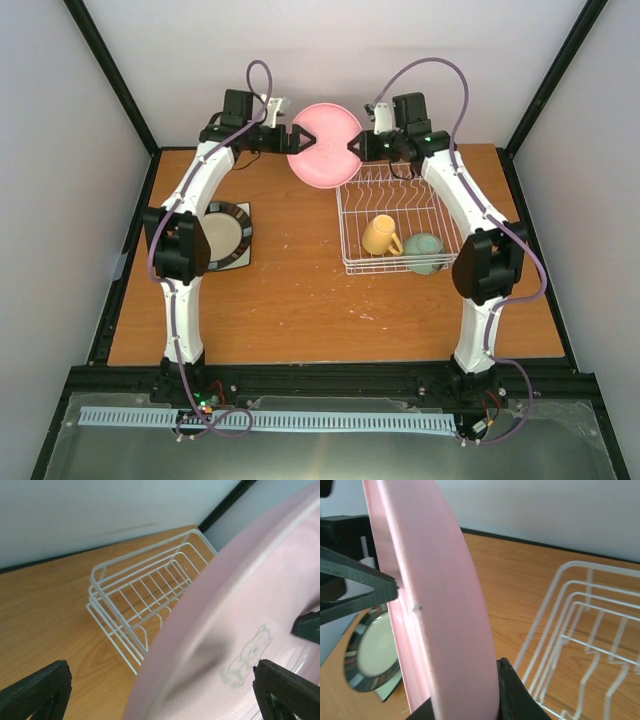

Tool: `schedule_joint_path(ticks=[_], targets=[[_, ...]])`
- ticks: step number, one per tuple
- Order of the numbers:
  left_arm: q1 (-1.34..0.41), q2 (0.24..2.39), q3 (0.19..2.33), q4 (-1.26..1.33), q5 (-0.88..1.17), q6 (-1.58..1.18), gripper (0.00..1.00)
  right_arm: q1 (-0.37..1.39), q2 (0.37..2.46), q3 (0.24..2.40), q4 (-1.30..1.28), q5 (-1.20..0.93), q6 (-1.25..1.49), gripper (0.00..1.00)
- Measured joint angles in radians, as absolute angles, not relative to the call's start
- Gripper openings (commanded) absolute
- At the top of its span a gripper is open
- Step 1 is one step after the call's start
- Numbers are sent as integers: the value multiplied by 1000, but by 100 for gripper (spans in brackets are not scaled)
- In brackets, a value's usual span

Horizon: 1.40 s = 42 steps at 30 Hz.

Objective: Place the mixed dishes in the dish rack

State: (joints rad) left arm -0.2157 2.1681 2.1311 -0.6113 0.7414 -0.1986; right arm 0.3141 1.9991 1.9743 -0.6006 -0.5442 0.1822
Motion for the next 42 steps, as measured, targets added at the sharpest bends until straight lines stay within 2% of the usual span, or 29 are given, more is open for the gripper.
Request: schedule_joint_path(ticks=[6, 11, 16, 21, 29, 42], targets=[[-216, 2129, 2129, -599, 577, -166, 100, 305, 1950, 1974, -625, -331, 173, 3], [-208, 1985, 2037, -532, 381, -137, 100, 294, 1929, 1993, -691, -122, 181, 3], [-186, 1877, 2024, -486, 227, -94, 100, 290, 1964, 2146, -863, 120, 181, 3], [-167, 1889, 2055, -527, 86, -72, 100, 292, 1980, 2254, -988, 257, 220, 3], [-160, 1930, 2044, -634, -62, -72, 100, 344, 2067, 2295, -1155, 301, 297, 3], [-136, 1890, 1901, -651, -86, -72, 100, 423, 2101, 2235, -1238, 281, 381, 3]])
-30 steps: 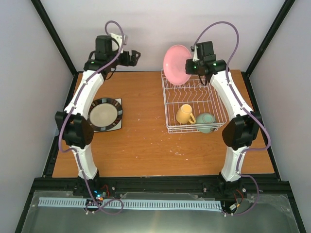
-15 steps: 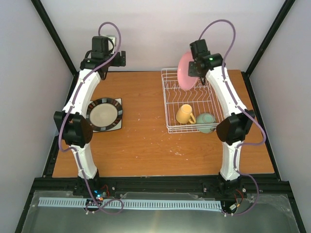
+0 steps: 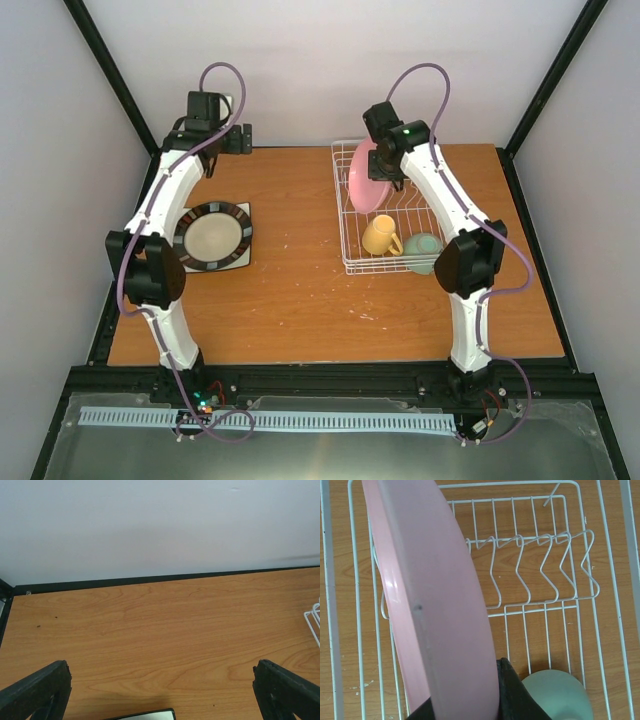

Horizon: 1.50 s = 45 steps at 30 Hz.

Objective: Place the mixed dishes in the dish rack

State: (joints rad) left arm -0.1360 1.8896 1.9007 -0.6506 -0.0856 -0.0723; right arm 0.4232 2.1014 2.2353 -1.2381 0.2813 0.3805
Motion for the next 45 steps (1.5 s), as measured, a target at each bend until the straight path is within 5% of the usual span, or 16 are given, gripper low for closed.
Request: schedule_joint_path(ticks=[25, 32, 37, 45], targets=[[-107, 1841, 1859, -631, -106, -49, 100, 440, 2288, 2455, -1291, 326, 434, 6], [-107, 1841, 1837, -629, -122, -42, 100, 447, 2296, 2457, -1285, 319, 416, 21], [-107, 1841, 1834, -628, -131, -42, 100, 477, 2320, 2455, -1314, 286, 379, 49], [-107, 1841, 1824, -628, -136, -42, 100, 500, 2331, 2433, -1324, 258, 362, 53]])
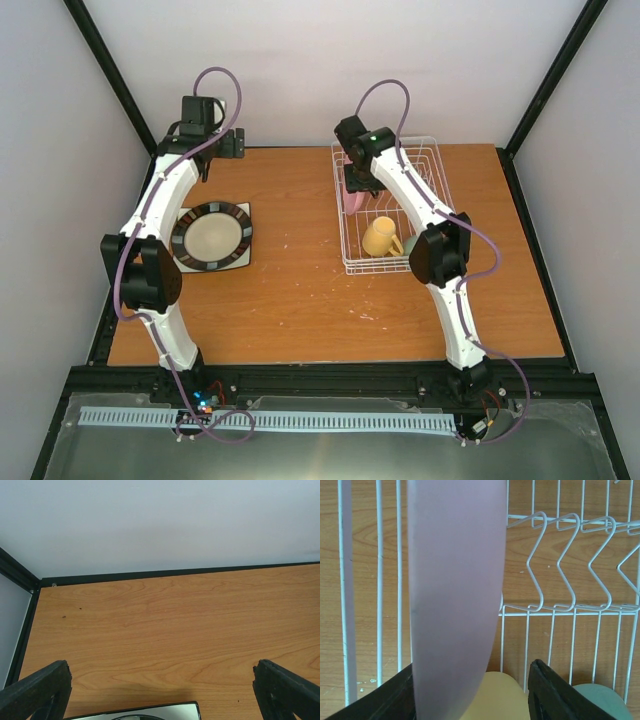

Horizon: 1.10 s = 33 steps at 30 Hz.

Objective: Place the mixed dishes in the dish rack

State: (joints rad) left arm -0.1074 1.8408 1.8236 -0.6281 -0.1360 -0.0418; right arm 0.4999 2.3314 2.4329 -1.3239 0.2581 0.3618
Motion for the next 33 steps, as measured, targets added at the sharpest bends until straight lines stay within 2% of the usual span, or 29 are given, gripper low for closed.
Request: schedule_joint_path(ticks=[7, 11, 14, 18, 26, 28, 29, 31, 33], targets=[[-59, 1826, 1758, -614, -100, -57, 100, 500, 2297, 2363, -1295, 298, 368, 65], [77, 1781, 1643, -578, 5, -116, 100, 500, 2236, 2298, -1265, 321, 374, 69], [195, 1724, 1535, -541, 92, -177, 100, 499, 2186, 2273, -1238, 326, 375, 79], [294, 1679, 1460, -511, 186, -244, 100, 493, 2111, 2245, -1193, 321, 375, 81], [377, 1692, 1383, -498, 468, -298, 98, 482, 2047, 2211, -1133, 322, 371, 81], [406, 1714, 1383, -514, 525, -292, 92, 479, 2045, 2205, -1118, 334, 364, 81], [421, 1724, 1383, -526, 543, -285, 85, 477, 2042, 2203, -1113, 338, 363, 81], [450, 1745, 1379, -557, 573, -255, 57, 473, 2033, 2201, -1097, 351, 355, 81], [474, 1761, 1374, -590, 587, -237, 39, 469, 2016, 2200, -1081, 364, 349, 81]])
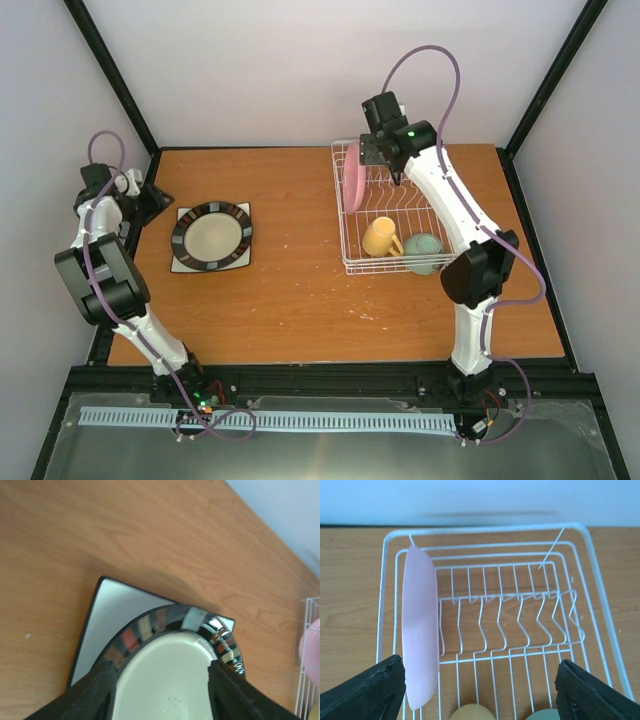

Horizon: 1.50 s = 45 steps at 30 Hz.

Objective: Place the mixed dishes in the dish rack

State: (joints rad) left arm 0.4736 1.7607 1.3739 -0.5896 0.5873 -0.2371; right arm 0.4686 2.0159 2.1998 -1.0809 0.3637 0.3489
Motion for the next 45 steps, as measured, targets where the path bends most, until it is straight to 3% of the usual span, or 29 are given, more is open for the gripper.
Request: schedule_joint_path(ticks=[23, 31, 40, 45], targets=[[520, 1926, 1370, -839, 475, -5, 42, 400, 1934, 2199, -967, 356, 250, 81], [520, 1969, 1370, -828, 536, -8, 30, 387, 1934, 2198, -967, 327, 250, 81], [527, 1989, 1370, -815, 665, 13, 2, 387, 1936, 2198, -967, 301, 250, 80], [527, 1991, 1370, -808, 698, 13, 1, 387, 1942, 2198, -967, 291, 250, 80]])
